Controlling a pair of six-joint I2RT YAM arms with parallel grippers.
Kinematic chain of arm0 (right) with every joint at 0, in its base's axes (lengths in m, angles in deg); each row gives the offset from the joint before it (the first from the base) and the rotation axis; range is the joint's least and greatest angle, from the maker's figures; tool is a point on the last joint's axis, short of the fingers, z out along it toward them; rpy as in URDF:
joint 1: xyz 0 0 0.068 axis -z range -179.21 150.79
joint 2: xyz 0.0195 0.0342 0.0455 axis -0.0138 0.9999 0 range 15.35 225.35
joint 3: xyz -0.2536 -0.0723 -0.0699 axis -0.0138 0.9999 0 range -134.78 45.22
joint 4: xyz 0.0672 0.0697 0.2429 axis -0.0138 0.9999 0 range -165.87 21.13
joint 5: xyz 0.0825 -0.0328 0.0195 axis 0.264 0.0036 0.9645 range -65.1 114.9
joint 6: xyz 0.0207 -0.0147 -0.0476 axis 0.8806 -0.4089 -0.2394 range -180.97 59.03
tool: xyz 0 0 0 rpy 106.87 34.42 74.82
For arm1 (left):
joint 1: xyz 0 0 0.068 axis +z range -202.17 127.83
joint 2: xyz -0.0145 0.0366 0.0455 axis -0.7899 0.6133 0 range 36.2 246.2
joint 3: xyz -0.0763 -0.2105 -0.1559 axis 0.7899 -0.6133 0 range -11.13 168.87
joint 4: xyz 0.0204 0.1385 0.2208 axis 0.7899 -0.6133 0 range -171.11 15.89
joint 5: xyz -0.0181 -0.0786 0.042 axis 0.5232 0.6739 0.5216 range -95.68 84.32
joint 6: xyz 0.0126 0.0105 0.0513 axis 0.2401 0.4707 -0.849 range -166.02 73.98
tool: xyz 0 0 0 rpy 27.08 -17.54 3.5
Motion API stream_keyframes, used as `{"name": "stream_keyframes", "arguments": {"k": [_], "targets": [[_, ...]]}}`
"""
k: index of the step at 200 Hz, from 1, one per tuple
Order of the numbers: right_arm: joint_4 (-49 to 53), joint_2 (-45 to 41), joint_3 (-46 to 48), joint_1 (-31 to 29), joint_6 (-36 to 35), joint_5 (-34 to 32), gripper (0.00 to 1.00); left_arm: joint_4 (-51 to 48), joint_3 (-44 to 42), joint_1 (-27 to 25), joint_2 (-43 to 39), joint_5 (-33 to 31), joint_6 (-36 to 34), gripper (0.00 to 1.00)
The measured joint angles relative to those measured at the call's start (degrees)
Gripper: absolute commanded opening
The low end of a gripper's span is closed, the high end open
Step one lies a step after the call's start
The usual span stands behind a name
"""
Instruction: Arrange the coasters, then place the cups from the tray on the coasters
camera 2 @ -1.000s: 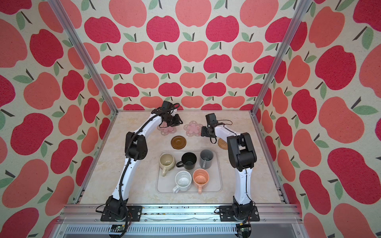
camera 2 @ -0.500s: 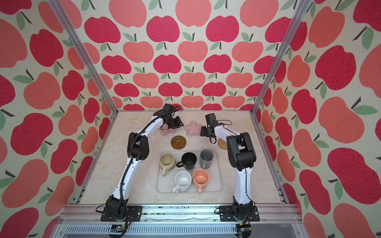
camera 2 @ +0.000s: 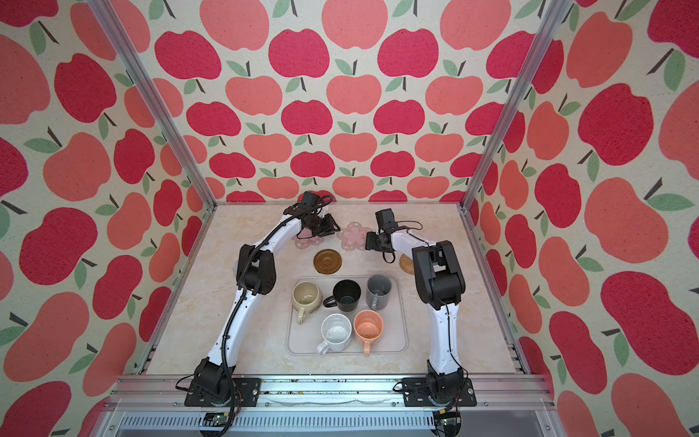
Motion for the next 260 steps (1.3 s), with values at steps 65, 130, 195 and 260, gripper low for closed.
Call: {"name": "stream_keyframes", "arguments": {"k": [65, 130, 195, 260], "targets": [[-1.42, 1.49, -1.66, -0.31, 0.44, 1.31, 0.66, 0.94, 0.11, -0.81, 0.44, 1.79, 0.83, 0.36], [-1.29, 2.23, -2.69, -1.25, 0.17, 1.22, 0.66, 1.2, 0.11, -1.55, 0.63, 2.99, 0.81, 0.36], [-3.32, -0.33, 1.81, -1.25, -0.04, 1.14, 0.66, 1.07, 0.2, -2.34, 0.66, 3.1, 0.72, 0.36], [-3.78, -4.96, 8.41, -1.25, -0.02, 0.35, 0.66, 1.09, -2.73, -3.87, -0.87, 3.43, -0.37, 0.35]]}}
